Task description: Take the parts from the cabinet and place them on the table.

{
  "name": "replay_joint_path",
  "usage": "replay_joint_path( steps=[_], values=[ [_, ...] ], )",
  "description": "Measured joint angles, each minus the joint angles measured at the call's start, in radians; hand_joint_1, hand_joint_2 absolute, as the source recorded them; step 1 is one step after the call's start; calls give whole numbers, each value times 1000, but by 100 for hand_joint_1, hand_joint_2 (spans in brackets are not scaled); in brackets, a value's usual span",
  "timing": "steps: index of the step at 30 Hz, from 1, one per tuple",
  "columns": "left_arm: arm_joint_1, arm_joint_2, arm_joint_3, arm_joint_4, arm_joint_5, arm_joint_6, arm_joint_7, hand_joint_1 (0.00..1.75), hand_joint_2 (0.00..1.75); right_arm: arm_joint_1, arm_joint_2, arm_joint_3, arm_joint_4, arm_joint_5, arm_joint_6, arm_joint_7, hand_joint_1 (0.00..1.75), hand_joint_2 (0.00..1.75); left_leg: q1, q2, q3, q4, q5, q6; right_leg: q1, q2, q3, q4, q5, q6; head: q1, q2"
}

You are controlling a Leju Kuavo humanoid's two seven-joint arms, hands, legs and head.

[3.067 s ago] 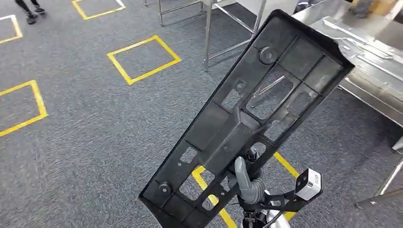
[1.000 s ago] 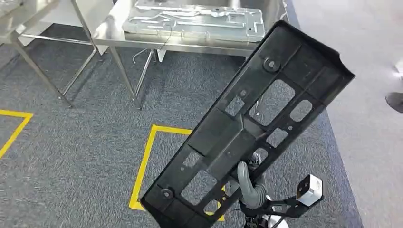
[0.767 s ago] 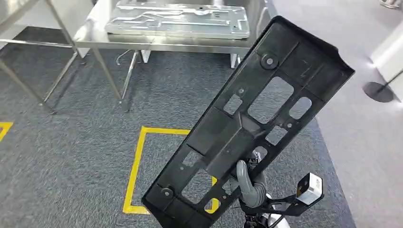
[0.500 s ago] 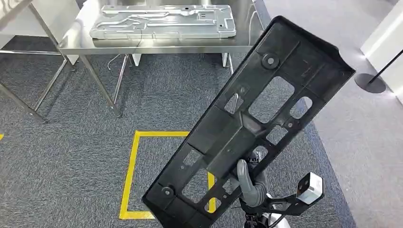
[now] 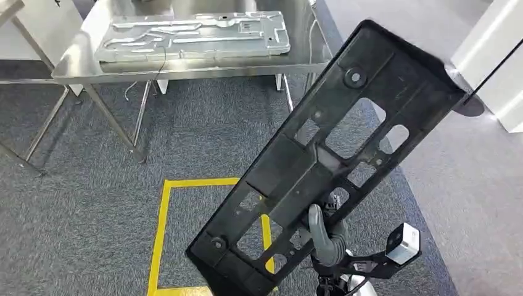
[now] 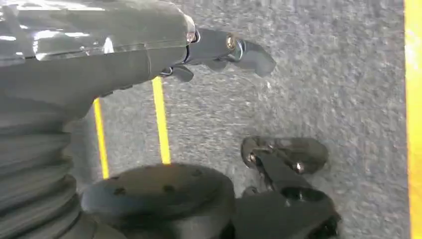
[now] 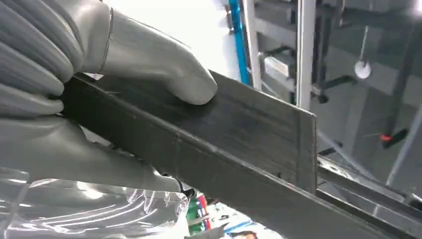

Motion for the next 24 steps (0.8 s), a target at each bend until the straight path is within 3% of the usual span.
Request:
replay_joint_path(
  steps=[2,3,4,6,7,8,9,11,12,13,14,16,18,21,22,23,24],
  values=[
    [0,1,0,0,2,3,0,0,175,-2,0,0,0,13,-15,-3,175,175,9,1,29,-17,4,8,-4,-7,-8,28,-3,8,0,0],
    [-1,1,0,0,4,5,-2,0,175,-5,0,0,0,25,-23,-5,175,175,9,2,38,-23,1,12,-4,-14,-33,74,-13,15,0,0],
    [-1,1,0,0,6,5,-3,0,175,-7,-1,0,0,42,-36,-7,175,175,9,3,44,-25,-2,17,-9,-16,-73,138,-35,18,0,0],
    [0,0,0,0,11,2,-8,0,175,-7,-6,-1,1,84,-69,-11,175,175,9,3,55,-26,-16,15,-14,-17,-166,269,-95,28,0,0],
    [1,0,0,0,13,0,-11,0,175,-8,-12,-3,0,112,-86,-14,175,175,9,3,63,-26,-24,14,-18,-18,-196,295,-102,32,0,0],
    [2,0,0,0,13,-1,-13,0,175,-10,-16,-7,0,133,-96,-14,175,175,10,3,72,-26,-32,13,-21,-19,-202,276,-80,35,0,0],
    [3,-2,0,0,14,-2,-14,0,175,-11,-22,-14,-3,152,-108,-14,175,175,10,3,85,-26,-41,11,-23,-21,-188,216,-33,37,0,0],
    [3,-2,0,0,14,-6,-20,0,175,-14,-37,-30,-20,221,-142,-21,175,175,10,3,113,-26,-62,6,-25,-30,-129,42,90,34,0,0],
    [4,-2,0,0,14,-6,-23,0,175,-19,-47,-39,-24,245,-151,-23,175,175,8,4,116,-27,-70,-1,-21,-37,-128,22,99,28,0,0],
    [2,-3,0,0,16,-6,-25,0,175,-24,-55,-47,-30,266,-160,-23,175,175,7,4,115,-25,-74,-7,-10,-40,-135,9,73,17,0,0],
    [3,-3,0,0,18,-6,-26,0,175,-24,-64,-55,-41,291,-172,-22,175,175,7,8,112,-29,-81,-15,-9,-39,-133,16,97,5,0,0],
    [3,-8,0,0,20,-5,-27,0,175,-34,-82,-74,-56,334,-186,-23,175,175,8,10,130,-24,-77,-24,-8,-32,-125,14,86,-6,0,0],
    [0,-9,0,0,22,-5,-27,0,175,-59,-106,-92,-64,377,-198,-26,175,175,11,8,99,46,-86,-28,-12,-29,-103,1,81,-19,0,0],
    [-1,-9,0,0,26,-9,-31,0,175,-114,-153,-115,-58,415,-213,-22,175,175,11,7,-39,265,-190,-33,-8,-25,-93,1,69,-32,0,0],
    [1,-9,0,0,27,-10,-34,0,175,-134,-170,-123,-53,418,-217,-19,175,175,11,7,-75,306,-203,-34,-6,-22,-91,1,67,-32,0,0],
    [2,-9,0,0,28,-11,-35,0,175,-155,-192,-130,-49,421,-222,-14,175,175,11,7,-90,304,-187,-32,-4,-19,-88,2,65,-32,0,0],
    [2,-9,0,0,29,-11,-37,0,175,-177,-217,-136,-43,423,-230,-9,175,175,11,7,-84,258,-144,-28,-2,-17,-83,2,62,-31,0,0]
  ],
)
